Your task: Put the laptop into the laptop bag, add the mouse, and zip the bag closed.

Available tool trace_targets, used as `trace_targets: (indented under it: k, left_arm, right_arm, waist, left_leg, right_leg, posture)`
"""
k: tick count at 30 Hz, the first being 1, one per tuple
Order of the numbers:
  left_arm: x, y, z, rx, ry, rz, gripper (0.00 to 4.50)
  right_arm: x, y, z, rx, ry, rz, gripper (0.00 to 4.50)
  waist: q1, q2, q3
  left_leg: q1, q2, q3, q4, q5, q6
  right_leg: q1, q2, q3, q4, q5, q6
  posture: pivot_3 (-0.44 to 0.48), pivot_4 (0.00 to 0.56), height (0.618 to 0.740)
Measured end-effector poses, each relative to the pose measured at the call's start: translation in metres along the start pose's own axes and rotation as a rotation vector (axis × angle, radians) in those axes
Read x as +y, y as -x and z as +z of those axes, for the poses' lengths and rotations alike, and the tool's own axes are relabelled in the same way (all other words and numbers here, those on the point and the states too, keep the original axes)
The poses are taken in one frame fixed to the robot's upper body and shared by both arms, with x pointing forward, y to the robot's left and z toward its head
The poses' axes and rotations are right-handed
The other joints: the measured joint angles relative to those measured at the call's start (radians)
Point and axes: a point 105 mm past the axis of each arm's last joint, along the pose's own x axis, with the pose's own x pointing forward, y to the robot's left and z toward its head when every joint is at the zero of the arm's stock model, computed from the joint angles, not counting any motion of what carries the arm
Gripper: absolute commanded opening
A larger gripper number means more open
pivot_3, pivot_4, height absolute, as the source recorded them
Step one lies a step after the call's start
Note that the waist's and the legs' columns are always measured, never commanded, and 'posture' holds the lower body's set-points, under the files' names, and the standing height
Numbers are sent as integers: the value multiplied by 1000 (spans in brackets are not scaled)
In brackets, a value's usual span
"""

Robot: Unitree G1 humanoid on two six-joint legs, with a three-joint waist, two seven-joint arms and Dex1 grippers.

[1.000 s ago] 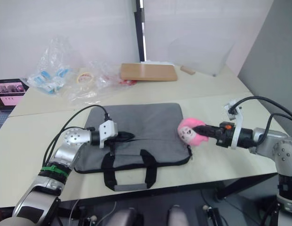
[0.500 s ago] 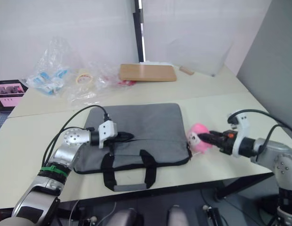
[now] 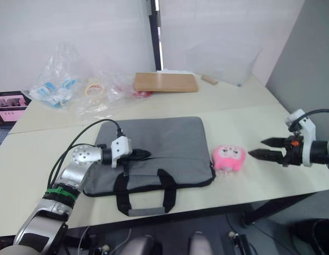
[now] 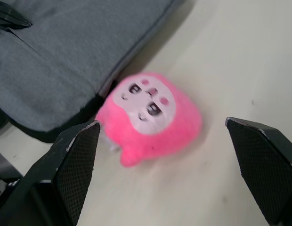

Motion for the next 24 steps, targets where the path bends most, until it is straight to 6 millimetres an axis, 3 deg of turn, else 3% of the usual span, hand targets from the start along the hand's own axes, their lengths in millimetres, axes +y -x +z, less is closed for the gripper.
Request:
trace_targets:
  k: [5,9,17,24]
  left_arm:
    - [-2,-4,4,-15,-7,-8,0]
    - [-1,-3,4,-13,-4,-9,0]
    - [-3,-1,4,-6,-4,-6,0]
    - [-5,0,5,-4,-5,-3,0]
  right_arm:
    - [-5,-33,-16,79,-17,76,4476]
    - [-15,-41,-18,118,7,81,4476]
    - [-11,-47,-39,255,82,171,4476]
    - [-7,-46,-49,283,136,210,2289]
  waist:
    - [8,1,-1]
    - [7,1,-1]
    - [2,1,-1]
    - [1,2,-1]
  left_leg:
    - [-1,-3,-1,1,-1,1]
    - [0,-3,0,1,-1,2]
    - [0,-3,-1,0,-1,2]
    - [0,-4,-1,-1,-2,2]
  right_leg:
    - [-3,-2,0,0,5,-8]
    - [-3,-5,0,0,5,-8]
    - [-3,-9,-1,0,5,-9]
    - [-4,-10,-1,0,5,-9]
  posture:
    - [0,150,740]
    - [0,150,740]
    - [0,150,740]
    - [0,150,740]
